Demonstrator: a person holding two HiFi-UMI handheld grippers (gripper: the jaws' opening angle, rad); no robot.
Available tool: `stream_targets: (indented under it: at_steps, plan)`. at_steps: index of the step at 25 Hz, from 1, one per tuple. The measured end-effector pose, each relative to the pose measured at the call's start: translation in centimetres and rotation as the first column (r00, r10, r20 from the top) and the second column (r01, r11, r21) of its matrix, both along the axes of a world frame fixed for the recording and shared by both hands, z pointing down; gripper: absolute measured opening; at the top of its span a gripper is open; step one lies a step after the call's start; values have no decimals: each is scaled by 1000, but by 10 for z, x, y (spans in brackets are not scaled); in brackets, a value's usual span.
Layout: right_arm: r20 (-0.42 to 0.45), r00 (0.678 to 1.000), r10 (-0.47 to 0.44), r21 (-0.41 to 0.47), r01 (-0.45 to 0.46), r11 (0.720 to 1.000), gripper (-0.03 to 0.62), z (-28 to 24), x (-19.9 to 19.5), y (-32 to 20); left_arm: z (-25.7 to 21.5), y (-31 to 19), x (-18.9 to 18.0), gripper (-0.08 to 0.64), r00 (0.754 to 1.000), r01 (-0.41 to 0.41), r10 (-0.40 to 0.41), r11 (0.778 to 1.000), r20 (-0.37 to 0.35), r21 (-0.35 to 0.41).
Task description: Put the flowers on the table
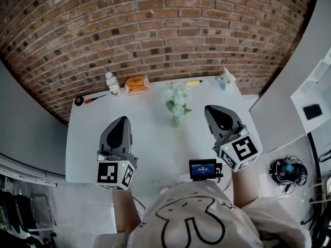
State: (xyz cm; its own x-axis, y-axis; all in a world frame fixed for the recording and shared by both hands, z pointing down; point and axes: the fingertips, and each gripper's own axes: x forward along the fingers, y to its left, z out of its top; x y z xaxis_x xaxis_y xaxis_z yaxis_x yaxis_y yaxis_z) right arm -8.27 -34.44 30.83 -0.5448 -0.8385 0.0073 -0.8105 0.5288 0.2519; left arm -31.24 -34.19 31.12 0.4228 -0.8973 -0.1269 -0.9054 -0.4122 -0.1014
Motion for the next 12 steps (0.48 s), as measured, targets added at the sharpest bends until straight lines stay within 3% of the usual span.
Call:
stream_targets:
  at_steps: [12]
  plan:
    - [-15, 999, 36, -39, -37, 999, 17, 13, 9, -5, 0, -3, 2, 11, 1000, 6, -6, 1000, -7, -6]
